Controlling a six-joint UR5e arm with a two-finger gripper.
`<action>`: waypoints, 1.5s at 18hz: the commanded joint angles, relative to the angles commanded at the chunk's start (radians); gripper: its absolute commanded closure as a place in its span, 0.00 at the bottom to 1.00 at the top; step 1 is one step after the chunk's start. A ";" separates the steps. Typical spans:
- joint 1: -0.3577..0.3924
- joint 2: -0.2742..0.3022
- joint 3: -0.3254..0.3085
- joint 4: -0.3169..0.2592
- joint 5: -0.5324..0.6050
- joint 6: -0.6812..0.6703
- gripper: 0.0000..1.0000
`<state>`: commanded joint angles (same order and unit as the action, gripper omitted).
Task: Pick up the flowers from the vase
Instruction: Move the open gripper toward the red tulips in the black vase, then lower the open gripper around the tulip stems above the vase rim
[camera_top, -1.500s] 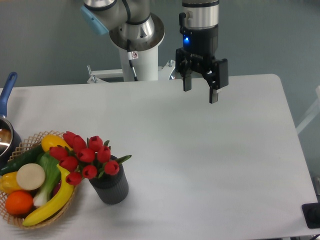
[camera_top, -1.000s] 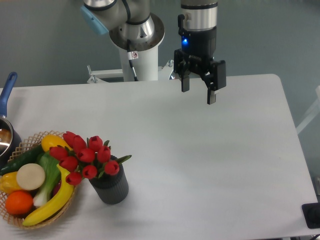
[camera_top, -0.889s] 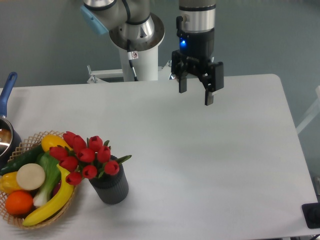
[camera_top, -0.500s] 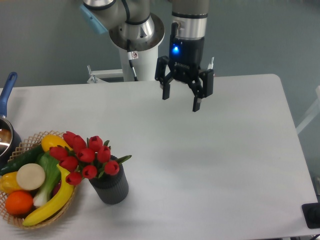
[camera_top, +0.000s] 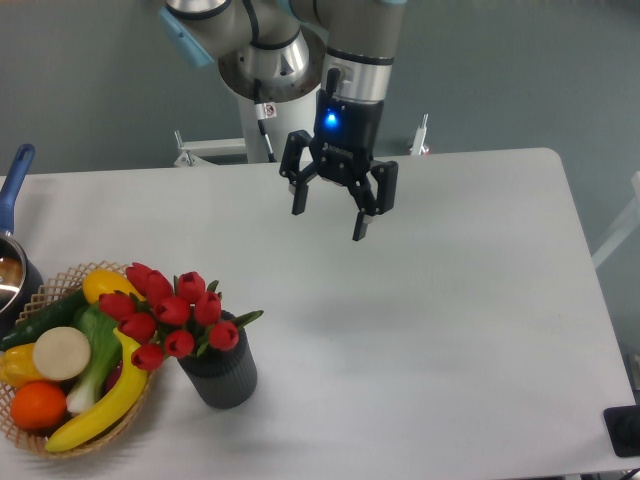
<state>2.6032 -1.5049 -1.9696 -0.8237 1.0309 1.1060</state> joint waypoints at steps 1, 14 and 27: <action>0.000 0.002 -0.006 0.000 0.000 -0.002 0.00; -0.066 -0.098 -0.023 0.047 -0.178 -0.028 0.00; -0.149 -0.216 0.047 0.075 -0.178 0.012 0.00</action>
<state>2.4544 -1.7211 -1.9221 -0.7487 0.8529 1.1182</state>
